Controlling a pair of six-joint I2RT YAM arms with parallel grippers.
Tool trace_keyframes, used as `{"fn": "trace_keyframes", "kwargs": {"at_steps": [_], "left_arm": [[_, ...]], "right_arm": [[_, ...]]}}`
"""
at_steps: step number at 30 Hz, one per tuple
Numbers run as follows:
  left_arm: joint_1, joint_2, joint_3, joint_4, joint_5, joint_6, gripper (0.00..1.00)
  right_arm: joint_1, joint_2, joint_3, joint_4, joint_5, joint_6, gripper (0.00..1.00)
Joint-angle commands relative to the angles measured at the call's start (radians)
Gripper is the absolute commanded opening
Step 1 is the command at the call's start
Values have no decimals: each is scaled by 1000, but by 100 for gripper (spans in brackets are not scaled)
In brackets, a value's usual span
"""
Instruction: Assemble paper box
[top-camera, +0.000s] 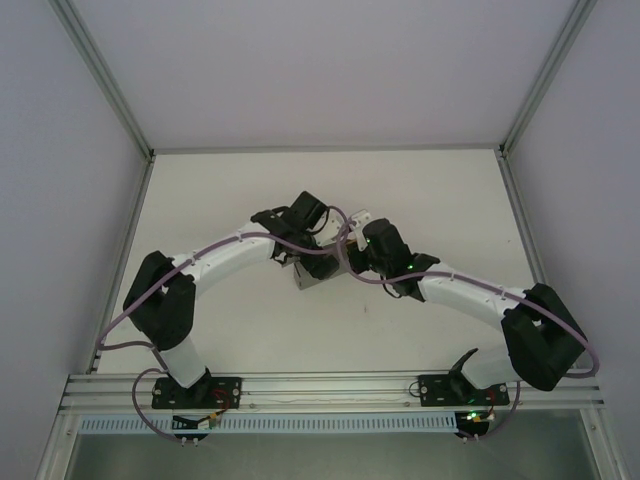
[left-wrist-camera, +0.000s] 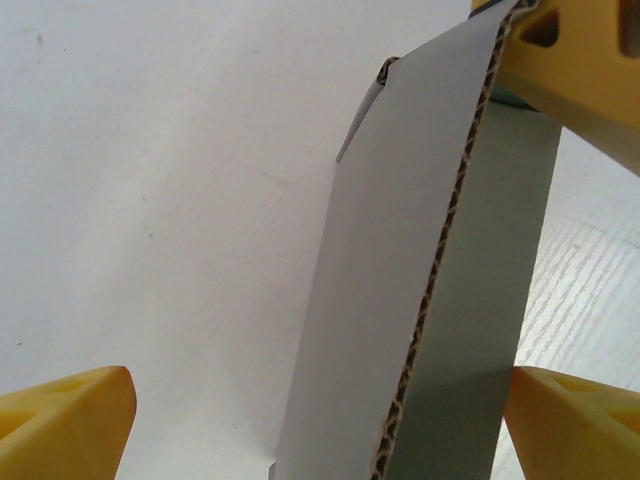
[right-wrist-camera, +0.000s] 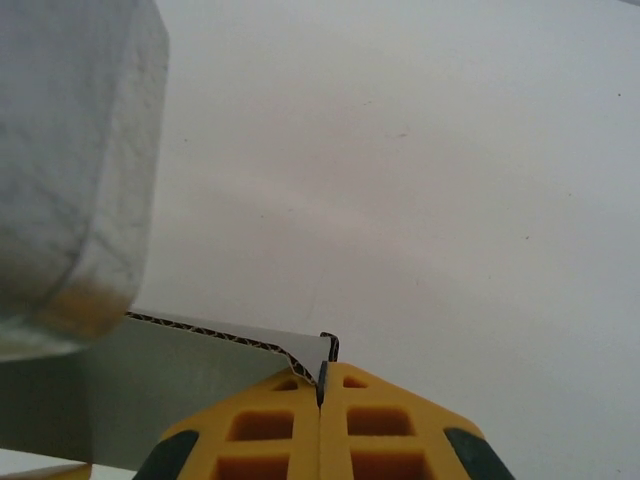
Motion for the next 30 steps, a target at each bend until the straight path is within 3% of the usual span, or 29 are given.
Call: {"fn": "trace_keyframes", "kwargs": {"at_steps": [1, 8, 21, 30], "left_arm": [[-3, -32, -31, 47, 2, -30, 92], [-3, -11, -44, 27, -28, -33, 78], [24, 63, 17, 30, 6, 8, 74], [26, 78, 46, 42, 41, -1, 70]], "right_arm": [[22, 7, -60, -88, -45, 25, 0], [22, 0, -102, -17, -72, 36, 0], [24, -29, -157, -19, -84, 58, 0], [25, 44, -117, 21, -112, 91, 0]]}}
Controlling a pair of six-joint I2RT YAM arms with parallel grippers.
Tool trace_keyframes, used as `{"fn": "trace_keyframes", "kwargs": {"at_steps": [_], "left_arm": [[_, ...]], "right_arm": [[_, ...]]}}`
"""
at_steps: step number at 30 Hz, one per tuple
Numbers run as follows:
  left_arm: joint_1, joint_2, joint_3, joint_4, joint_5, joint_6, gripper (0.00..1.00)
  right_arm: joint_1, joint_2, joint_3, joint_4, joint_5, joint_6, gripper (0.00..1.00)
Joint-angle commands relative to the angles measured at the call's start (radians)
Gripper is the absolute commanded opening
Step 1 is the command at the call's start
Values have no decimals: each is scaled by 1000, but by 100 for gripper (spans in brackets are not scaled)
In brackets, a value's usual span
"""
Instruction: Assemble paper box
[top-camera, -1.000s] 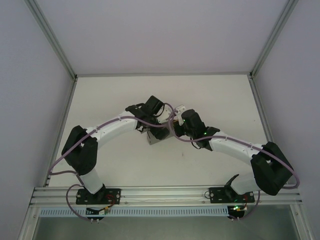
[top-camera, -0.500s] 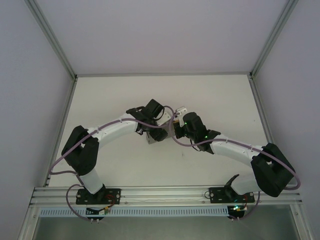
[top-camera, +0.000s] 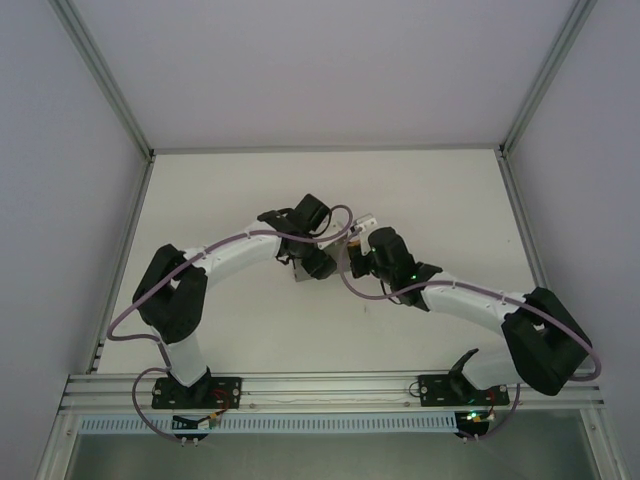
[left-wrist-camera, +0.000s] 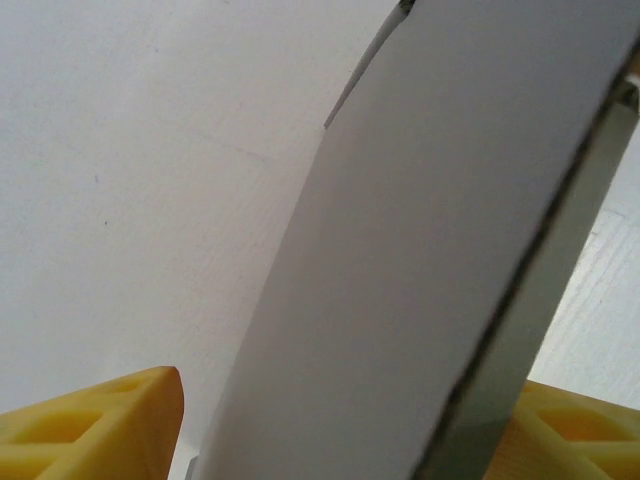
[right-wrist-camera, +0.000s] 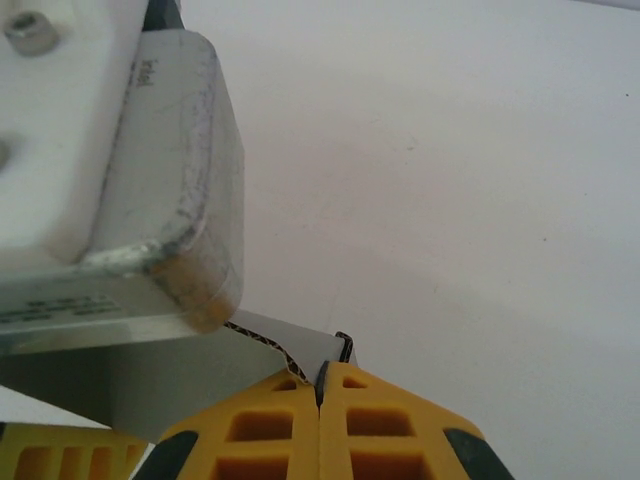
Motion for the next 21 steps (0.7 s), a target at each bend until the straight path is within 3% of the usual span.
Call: {"fn": "trace_keyframes", "kwargs": {"at_steps": [1, 12, 21], "left_arm": [[13, 11, 33, 56, 12, -9, 70], [37, -85, -14, 90, 9, -53, 85], [43, -302, -151, 100, -33, -146, 91]], "right_arm": [[20, 69, -19, -140, -93, 27, 0], [19, 65, 35, -207, 32, 55, 0], [20, 90, 130, -330, 67, 130, 0]]}}
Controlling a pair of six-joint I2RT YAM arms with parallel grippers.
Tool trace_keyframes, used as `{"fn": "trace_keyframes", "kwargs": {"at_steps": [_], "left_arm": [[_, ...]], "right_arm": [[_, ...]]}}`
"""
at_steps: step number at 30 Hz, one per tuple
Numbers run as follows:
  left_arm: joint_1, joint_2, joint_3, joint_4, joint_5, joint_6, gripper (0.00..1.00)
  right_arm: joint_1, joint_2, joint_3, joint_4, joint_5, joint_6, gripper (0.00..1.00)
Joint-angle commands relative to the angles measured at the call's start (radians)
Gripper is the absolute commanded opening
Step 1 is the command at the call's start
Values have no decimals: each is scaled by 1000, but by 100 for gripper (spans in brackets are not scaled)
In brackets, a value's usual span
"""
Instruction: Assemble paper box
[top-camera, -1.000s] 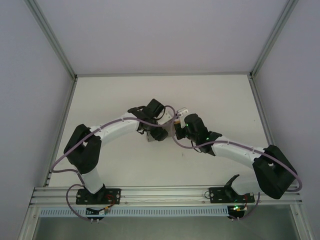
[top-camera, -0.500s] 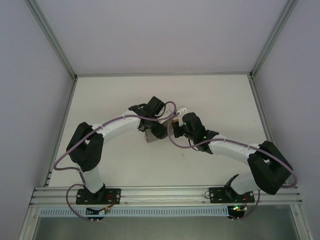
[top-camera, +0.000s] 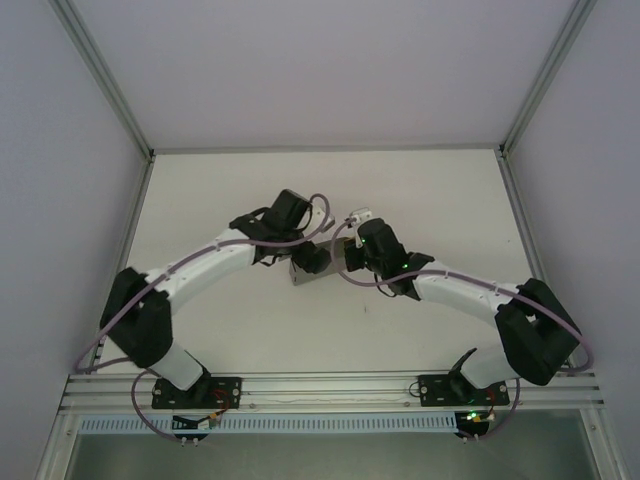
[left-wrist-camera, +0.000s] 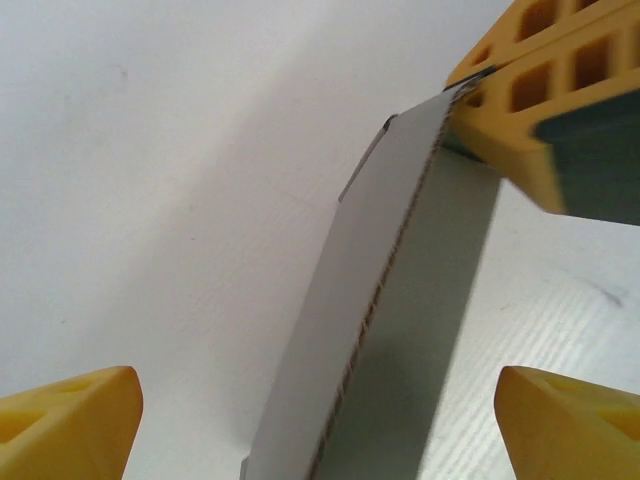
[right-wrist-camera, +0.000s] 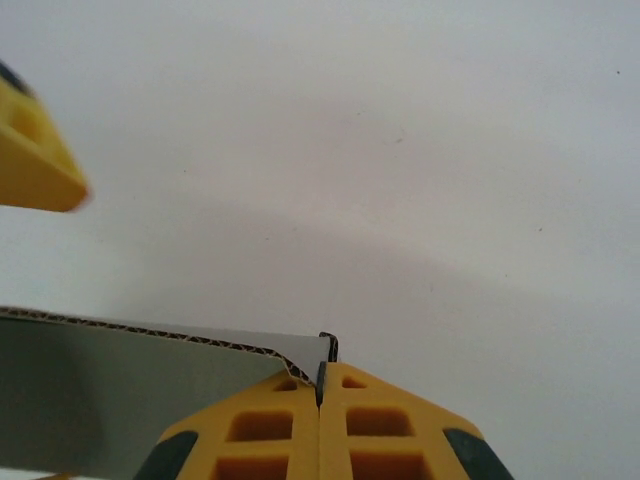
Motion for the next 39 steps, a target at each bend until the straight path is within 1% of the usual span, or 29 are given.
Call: {"fn": "trace_keyframes", "kwargs": {"at_steps": [1, 3, 5, 6, 7, 10, 12, 14, 16, 23, 25, 36, 38, 39], "left_arm": [[13, -93, -60, 13, -68, -86, 91], [22, -146, -101, 12, -141, -151, 91], [43, -193, -129, -20, -174, -233, 88], [49, -211, -138, -37, -179, -260, 85], [50, -227, -149, -52, -196, -286, 79], [53, -254, -182, -48, -219, -308, 65], [55, -255, -183, -44, -239, -319, 59], [62, -242, -162, -62, -233, -330, 53], [64, -229, -158, -60, -229, -325, 50], [87, -191, -156, -36, -181, -281, 50], [96, -179, -142, -34, -166, -275, 46], [103, -134, -117, -30, -117, -231, 39], [103, -121, -108, -34, -112, -222, 36], [102, -116, -101, -36, -116, -222, 33]], "right_arm": [[9, 35, 7, -181, 9, 57, 0], [9, 45, 23, -206, 20, 76, 0], [10, 62, 48, -243, 34, 89, 0], [13, 70, 59, -258, 41, 93, 0], [16, 77, 72, -276, 51, 99, 0], [23, 100, 94, -287, 44, 89, 0], [24, 112, 109, -296, 46, 87, 0], [25, 119, 121, -310, 51, 89, 0], [28, 115, 123, -306, 42, 92, 0], [35, 119, 132, -326, 34, 97, 0], [37, 119, 132, -330, 38, 97, 0], [38, 130, 140, -343, 41, 95, 0], [38, 133, 144, -345, 42, 95, 0], [37, 134, 146, -345, 43, 97, 0]]}}
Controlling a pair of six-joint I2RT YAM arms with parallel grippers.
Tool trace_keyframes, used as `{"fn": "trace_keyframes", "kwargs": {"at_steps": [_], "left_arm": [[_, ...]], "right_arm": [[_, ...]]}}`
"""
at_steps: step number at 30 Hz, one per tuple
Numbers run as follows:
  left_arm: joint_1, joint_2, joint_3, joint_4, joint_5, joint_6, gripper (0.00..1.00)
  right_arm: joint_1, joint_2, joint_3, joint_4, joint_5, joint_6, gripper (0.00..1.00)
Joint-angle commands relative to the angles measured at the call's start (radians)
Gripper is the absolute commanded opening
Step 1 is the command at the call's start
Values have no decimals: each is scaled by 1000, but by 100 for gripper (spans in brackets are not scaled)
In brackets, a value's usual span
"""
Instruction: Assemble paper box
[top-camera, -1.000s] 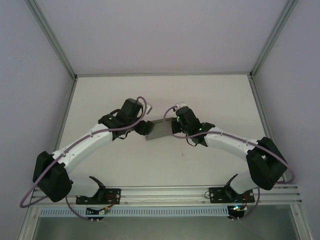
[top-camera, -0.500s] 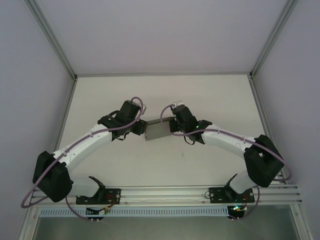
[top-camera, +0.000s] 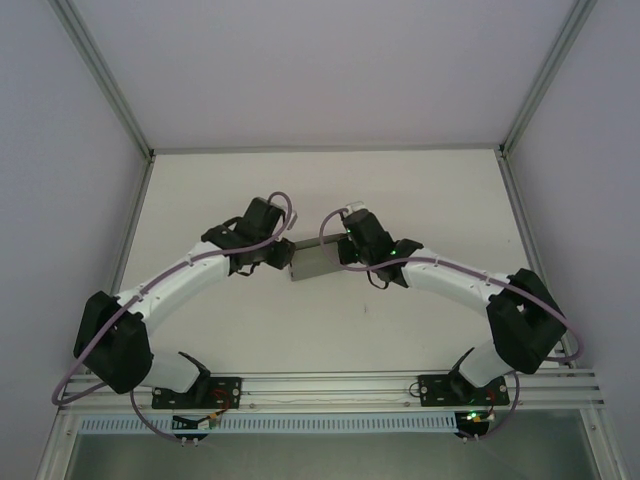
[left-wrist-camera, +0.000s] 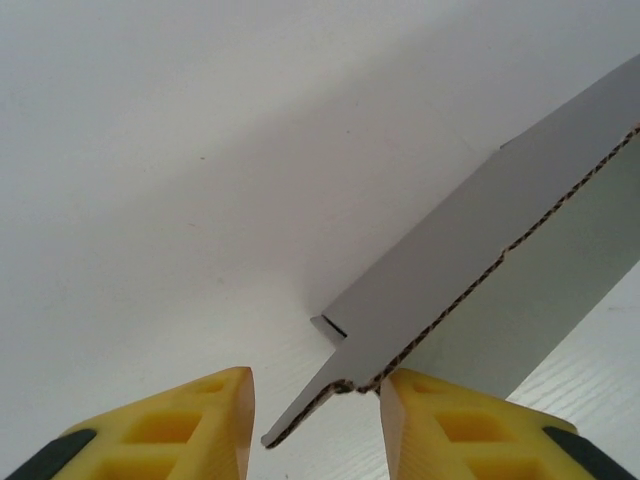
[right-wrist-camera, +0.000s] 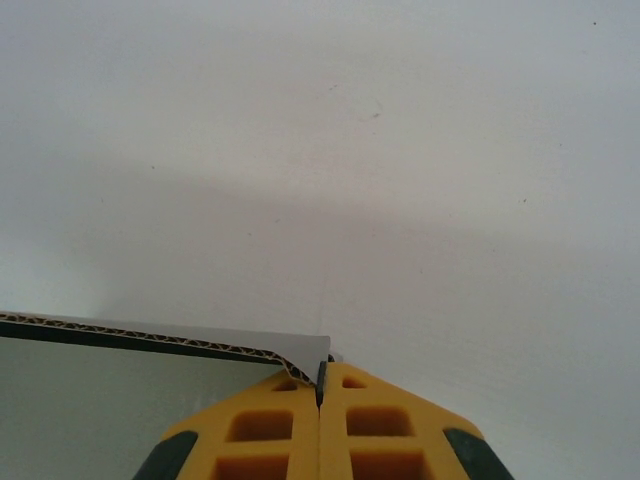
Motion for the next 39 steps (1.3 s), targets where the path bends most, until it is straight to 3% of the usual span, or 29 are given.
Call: {"fn": "trace_keyframes", "kwargs": {"at_steps": [1, 4, 12, 16, 20, 23, 39], "left_arm": [[10, 25, 49, -6, 13, 24, 29], [10, 34, 71, -30, -2, 7, 17], [10, 35, 61, -50, -8, -69, 11], [1, 33, 60, -44, -6, -192, 10], [-45, 25, 58, -63, -93, -321, 8], [-79, 3, 40, -58, -133, -353, 9], [-83, 90, 129, -158, -96, -545, 9]], "right_arm": [[9, 50, -18, -150, -25, 17, 0], [10, 59, -13, -146, -31, 22, 0], [32, 66, 13, -202, 24, 47, 0], [61, 77, 44, -259, 68, 113, 0], [94, 76, 63, -305, 126, 233, 0], [99, 69, 53, -305, 135, 284, 0], [105, 99, 84, -341, 123, 321, 0]]}}
